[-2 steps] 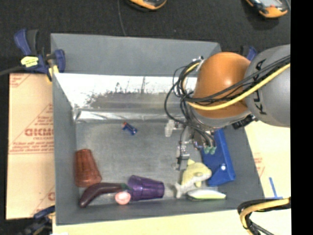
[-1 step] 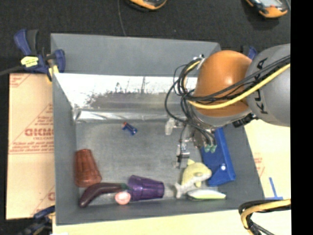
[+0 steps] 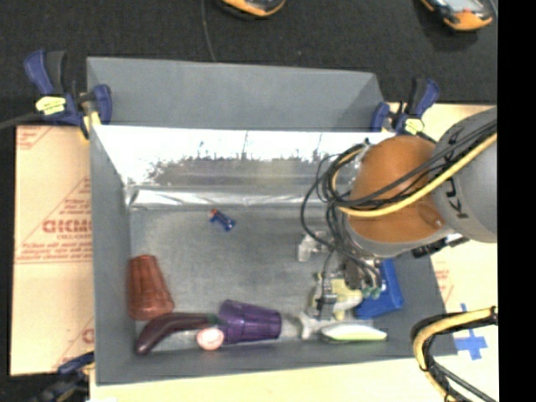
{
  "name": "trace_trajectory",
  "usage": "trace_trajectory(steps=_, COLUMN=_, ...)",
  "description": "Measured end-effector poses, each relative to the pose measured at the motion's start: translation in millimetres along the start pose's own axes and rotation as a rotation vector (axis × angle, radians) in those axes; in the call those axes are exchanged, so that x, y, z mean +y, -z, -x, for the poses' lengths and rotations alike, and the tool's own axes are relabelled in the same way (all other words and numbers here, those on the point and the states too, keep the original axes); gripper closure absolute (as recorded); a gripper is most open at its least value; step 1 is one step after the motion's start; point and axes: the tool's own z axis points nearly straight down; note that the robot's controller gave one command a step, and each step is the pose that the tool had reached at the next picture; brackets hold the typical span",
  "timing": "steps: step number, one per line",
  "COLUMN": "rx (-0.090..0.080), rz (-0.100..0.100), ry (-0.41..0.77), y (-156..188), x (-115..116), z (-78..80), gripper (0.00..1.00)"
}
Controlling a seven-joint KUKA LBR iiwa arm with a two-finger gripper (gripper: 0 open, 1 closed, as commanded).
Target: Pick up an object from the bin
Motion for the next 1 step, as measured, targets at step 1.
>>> trace_trajectory(steps=1, rx=-0.004, rz=-0.001, ry=0.014, y=2.0, x=25.8, z=51.6, gripper=0.0)
